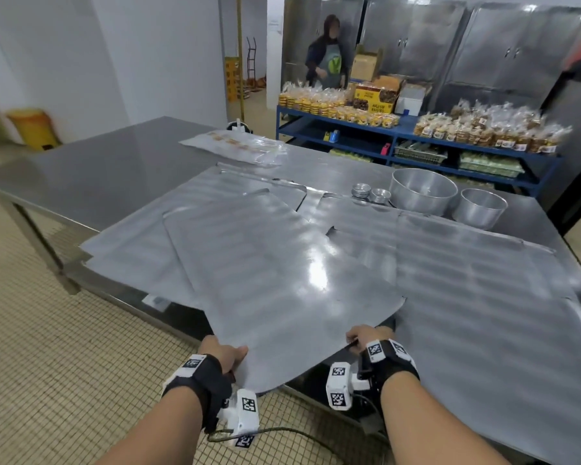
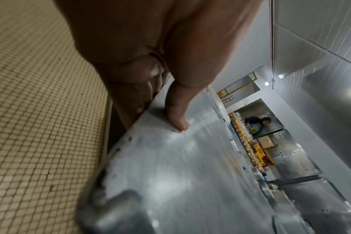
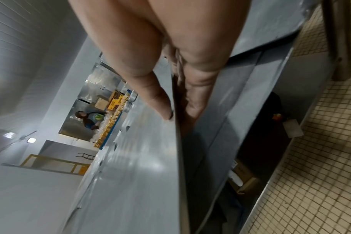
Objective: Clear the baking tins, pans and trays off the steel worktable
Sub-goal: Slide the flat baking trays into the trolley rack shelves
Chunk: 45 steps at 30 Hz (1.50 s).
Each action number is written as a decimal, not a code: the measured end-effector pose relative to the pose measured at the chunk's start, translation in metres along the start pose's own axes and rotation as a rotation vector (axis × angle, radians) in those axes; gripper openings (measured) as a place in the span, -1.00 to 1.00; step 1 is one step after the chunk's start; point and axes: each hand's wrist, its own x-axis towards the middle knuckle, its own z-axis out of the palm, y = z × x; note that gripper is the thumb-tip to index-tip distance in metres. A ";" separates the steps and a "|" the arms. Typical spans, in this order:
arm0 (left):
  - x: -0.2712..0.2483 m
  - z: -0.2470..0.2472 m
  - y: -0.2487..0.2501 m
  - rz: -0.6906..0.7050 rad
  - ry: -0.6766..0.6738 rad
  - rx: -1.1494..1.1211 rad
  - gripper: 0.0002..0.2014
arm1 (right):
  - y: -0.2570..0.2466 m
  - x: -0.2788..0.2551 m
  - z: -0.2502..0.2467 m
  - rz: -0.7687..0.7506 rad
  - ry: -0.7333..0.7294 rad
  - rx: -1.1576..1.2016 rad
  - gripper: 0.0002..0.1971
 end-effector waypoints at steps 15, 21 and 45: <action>0.006 -0.170 -0.048 0.019 -0.044 0.248 -0.40 | 0.030 -0.056 0.024 -0.018 0.149 -0.141 -0.44; 0.006 -0.215 -0.051 0.069 -0.002 0.495 -0.40 | 0.017 -0.087 0.048 -0.073 0.045 -0.489 -0.36; 0.073 -0.278 0.020 0.171 0.010 1.032 -0.42 | -0.054 -0.120 0.146 -0.046 -0.150 -0.704 -0.54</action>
